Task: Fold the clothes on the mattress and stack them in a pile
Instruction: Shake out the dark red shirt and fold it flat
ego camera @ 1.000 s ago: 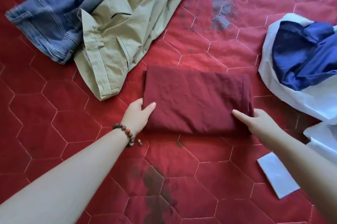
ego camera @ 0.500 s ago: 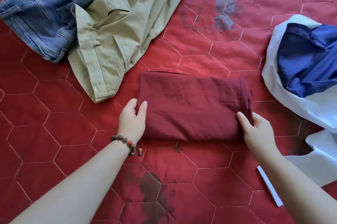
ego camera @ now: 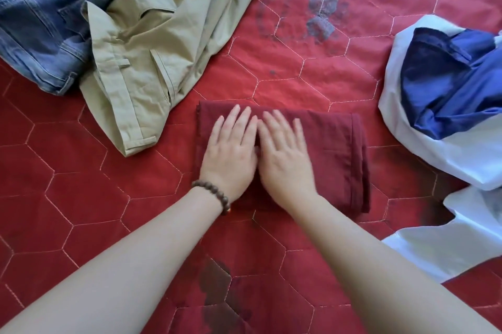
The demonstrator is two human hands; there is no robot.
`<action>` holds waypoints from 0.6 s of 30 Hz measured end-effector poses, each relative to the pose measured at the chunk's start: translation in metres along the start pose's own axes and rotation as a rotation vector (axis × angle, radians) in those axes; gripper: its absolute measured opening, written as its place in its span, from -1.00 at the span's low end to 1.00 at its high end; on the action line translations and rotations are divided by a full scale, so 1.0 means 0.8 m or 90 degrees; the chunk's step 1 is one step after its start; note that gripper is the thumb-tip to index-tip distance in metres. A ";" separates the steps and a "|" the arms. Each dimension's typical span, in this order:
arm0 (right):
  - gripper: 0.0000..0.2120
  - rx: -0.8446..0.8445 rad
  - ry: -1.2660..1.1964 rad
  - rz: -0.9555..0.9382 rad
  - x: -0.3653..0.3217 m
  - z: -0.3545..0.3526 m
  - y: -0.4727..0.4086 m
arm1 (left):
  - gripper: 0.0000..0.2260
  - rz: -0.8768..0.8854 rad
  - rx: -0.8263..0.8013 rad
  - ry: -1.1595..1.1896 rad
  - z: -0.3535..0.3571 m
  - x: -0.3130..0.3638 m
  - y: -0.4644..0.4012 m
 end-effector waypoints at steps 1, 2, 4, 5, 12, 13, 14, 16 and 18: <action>-0.52 -0.061 0.023 -0.009 -0.006 0.013 -0.009 | -0.51 -0.027 -0.047 -0.017 0.012 -0.003 -0.005; -0.50 -0.101 0.042 -0.001 -0.004 0.023 -0.013 | -0.50 -0.049 -0.067 -0.034 0.023 -0.009 -0.006; -0.46 -0.118 0.070 0.029 0.018 0.035 -0.010 | -0.48 -0.063 -0.062 -0.060 0.037 -0.018 -0.002; -0.44 -0.115 0.088 0.044 0.033 0.035 -0.006 | -0.46 -0.068 -0.048 -0.062 0.040 -0.020 -0.001; -0.41 -0.113 0.131 0.180 0.161 0.001 0.051 | -0.39 -0.117 -0.038 -0.063 0.051 -0.022 0.000; -0.42 -0.130 0.123 0.180 0.170 -0.003 0.056 | -0.39 -0.118 -0.039 -0.064 0.051 -0.022 0.000; -0.42 -0.146 0.120 0.177 0.174 -0.007 0.059 | -0.39 -0.118 -0.038 -0.066 0.051 -0.022 -0.001; -0.42 -0.152 0.128 0.196 0.168 -0.013 0.057 | -0.39 -0.117 -0.034 -0.066 0.051 -0.022 -0.001; -0.43 -0.083 0.140 0.232 0.149 -0.018 0.051 | -0.38 -0.114 -0.028 -0.066 0.052 -0.022 -0.001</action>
Point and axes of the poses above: each hand's wrist, its own y-axis away from the middle knuckle, its own z-axis out of the palm, x = y × z, the point moved 1 cm from there along -y, towards the middle knuckle, and after that the axes turned 9 degrees about -x, right-handed, at the moved point
